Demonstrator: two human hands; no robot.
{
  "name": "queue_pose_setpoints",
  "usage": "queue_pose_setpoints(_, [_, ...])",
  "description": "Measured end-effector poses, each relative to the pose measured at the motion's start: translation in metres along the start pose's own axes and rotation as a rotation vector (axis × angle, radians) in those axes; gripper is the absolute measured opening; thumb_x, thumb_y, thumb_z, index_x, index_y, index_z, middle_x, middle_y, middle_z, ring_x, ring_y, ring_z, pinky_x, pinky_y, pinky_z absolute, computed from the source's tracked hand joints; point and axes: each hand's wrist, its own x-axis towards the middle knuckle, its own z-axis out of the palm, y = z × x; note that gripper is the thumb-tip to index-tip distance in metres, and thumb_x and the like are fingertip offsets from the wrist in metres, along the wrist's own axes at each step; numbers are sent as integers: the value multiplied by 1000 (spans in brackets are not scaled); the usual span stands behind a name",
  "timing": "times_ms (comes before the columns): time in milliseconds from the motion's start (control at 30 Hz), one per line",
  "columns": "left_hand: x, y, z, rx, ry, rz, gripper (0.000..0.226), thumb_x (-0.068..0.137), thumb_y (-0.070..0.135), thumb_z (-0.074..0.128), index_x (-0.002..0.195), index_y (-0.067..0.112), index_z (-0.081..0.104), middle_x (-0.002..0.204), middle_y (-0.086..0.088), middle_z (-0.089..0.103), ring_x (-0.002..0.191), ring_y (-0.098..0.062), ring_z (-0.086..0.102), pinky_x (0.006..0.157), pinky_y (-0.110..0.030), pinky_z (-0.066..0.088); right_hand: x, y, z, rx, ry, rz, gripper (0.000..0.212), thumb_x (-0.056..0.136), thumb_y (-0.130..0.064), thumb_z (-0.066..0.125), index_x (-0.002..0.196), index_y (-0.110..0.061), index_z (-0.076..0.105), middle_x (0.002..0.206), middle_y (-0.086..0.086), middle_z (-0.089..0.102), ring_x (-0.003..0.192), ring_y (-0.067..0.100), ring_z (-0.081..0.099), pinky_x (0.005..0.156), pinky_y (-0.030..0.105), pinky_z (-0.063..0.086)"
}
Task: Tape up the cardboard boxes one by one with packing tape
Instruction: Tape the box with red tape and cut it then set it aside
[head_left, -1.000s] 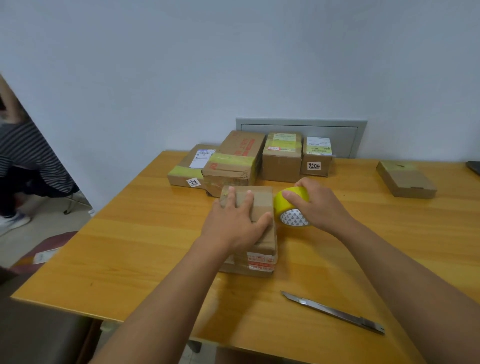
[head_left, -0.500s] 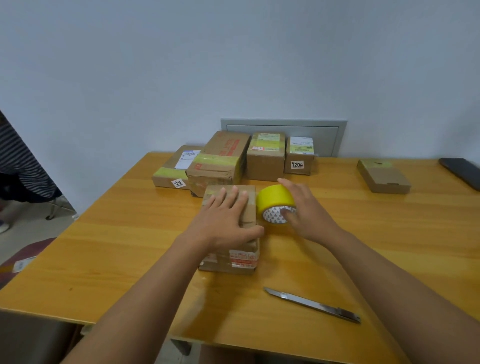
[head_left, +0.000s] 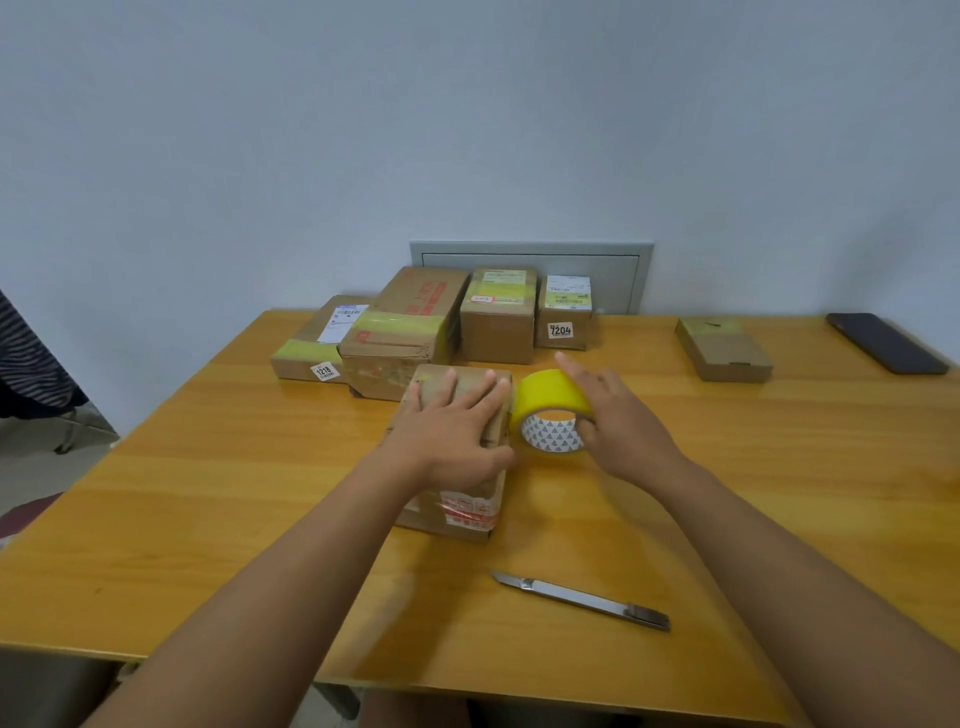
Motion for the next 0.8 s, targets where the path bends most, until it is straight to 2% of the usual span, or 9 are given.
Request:
queue_pose_setpoints(100, [-2, 1, -1, -34, 23, -3, 88, 76, 65, 22, 155, 38, -6, 163, 15, -11, 151, -24, -12, 119, -57, -7, 0, -2, 1, 50, 11, 25, 79, 94, -14, 57, 154, -40, 13, 128, 5, 44, 98, 22, 51, 72, 34, 50])
queue_pose_setpoints(200, [2, 2, -1, -77, 50, -10, 86, 78, 63, 25, 156, 39, -2, 164, 16, -6, 152, -24, -8, 120, -56, -5, 3, -2, -10, 71, 72, 35, 71, 94, -16, 57, 154, -31, 21, 140, 7, 45, 117, 28, 50, 85, 40, 48])
queue_pose_setpoints(267, [6, 4, -7, -178, 67, -16, 85, 77, 62, 27, 156, 40, 2, 164, 17, -3, 152, -23, -5, 120, -55, -3, 8, -4, -22, 56, 124, 17, 64, 95, -16, 55, 151, -26, 28, 140, 9, 47, 121, 31, 49, 88, 43, 48])
queue_pose_setpoints(400, [8, 18, -18, -589, 125, 8, 81, 79, 54, 40, 155, 44, 13, 163, 18, 8, 151, -18, 6, 119, -58, 11, 24, -12, -55, 24, 287, -4, 55, 93, -15, 55, 146, -18, 39, 137, 10, 52, 120, 31, 50, 86, 36, 43])
queue_pose_setpoints(533, [2, 29, -17, -1019, 192, 28, 70, 79, 44, 51, 143, 58, 27, 160, 17, 22, 146, -17, 25, 116, -51, 28, 34, -19, -69, 48, 382, -37, 50, 92, -16, 57, 140, -15, 45, 130, 10, 55, 114, 27, 52, 82, 31, 39])
queue_pose_setpoints(600, [1, 29, -12, -1183, 210, -1, 74, 77, 43, 54, 146, 53, 30, 155, 11, 37, 134, -21, 45, 107, -47, 42, 37, -21, -63, 116, 379, -43, 51, 93, -15, 57, 142, -17, 43, 128, 8, 54, 110, 24, 52, 81, 26, 36])
queue_pose_setpoints(667, [0, 27, -5, -1308, 213, -18, 71, 80, 38, 52, 147, 49, 32, 135, 3, 59, 108, -17, 64, 86, -34, 54, 38, -26, -51, 207, 349, -58, 58, 94, -17, 57, 148, -21, 37, 130, 6, 53, 109, 18, 50, 85, 24, 35])
queue_pose_setpoints(733, [-2, 24, 0, -1342, 232, -42, 56, 91, 29, 48, 142, 49, 33, 111, 3, 71, 83, -11, 68, 69, -26, 52, 38, -33, -38, 288, 304, -82, 63, 96, -19, 57, 152, -24, 28, 136, 4, 50, 116, 17, 49, 91, 27, 39])
queue_pose_setpoints(800, [-8, 22, -4, -1354, 264, -83, 44, 100, 18, 43, 125, 54, 37, 95, 15, 70, 72, -1, 66, 63, -18, 50, 38, -41, -28, 361, 253, -101, 68, 96, -23, 58, 154, -28, 22, 140, -1, 48, 118, 15, 50, 95, 32, 46])
